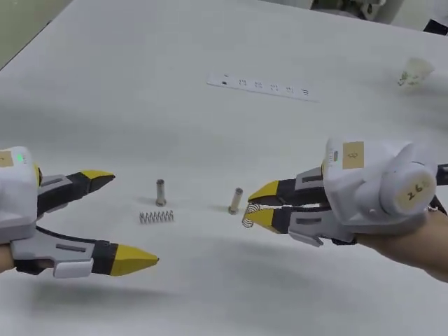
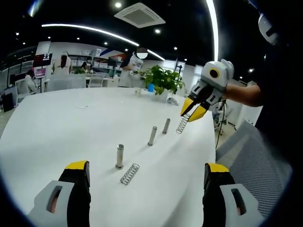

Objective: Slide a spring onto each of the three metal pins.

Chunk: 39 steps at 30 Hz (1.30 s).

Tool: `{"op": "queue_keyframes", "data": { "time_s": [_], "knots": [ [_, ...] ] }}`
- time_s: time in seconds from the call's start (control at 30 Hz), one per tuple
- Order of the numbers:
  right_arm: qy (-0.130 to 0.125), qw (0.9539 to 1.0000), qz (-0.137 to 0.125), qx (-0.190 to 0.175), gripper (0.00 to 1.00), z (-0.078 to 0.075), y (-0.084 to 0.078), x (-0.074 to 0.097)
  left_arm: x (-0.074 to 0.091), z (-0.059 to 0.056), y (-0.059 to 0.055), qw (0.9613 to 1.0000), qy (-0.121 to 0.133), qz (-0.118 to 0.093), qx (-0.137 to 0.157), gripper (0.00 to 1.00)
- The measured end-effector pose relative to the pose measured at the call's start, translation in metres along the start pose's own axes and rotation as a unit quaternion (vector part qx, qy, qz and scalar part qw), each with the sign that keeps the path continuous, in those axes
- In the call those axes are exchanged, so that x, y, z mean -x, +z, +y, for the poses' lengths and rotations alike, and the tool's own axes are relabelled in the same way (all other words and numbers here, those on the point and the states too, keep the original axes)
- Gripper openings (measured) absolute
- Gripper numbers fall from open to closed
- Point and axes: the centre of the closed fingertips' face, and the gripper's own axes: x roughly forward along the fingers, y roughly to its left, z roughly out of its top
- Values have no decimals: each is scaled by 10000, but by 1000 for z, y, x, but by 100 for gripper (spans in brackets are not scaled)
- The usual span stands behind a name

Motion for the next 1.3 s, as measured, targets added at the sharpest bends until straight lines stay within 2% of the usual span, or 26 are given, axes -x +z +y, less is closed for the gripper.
{"op": "queue_keyframes", "data": {
  "time_s": [0.13, 0.4, 0.53, 0.93, 1.3],
  "knots": [
    [-32, 10000, 4, -18, 8, -6, 0, -2, 0, 0, -1, 10000, -9, 13, 32, 98],
    [-297, 9992, -64, -258, 7, -32, 0, -1, 0, -1, -3, 10000, 29, -13, 81, 98],
    [-367, 9989, -68, -282, 7, -40, -1, -2, 1, 0, -5, 9999, 43, 11, 95, 97],
    [-458, 9983, -65, -365, 7, -51, -2, -11, 2, -1, -7, 9999, 55, 7, 125, 96],
    [-552, 9961, -161, -671, 7, -60, -5, -17, 3, 0, -7, 9999, 81, -13, 150, 96]
  ]
}}
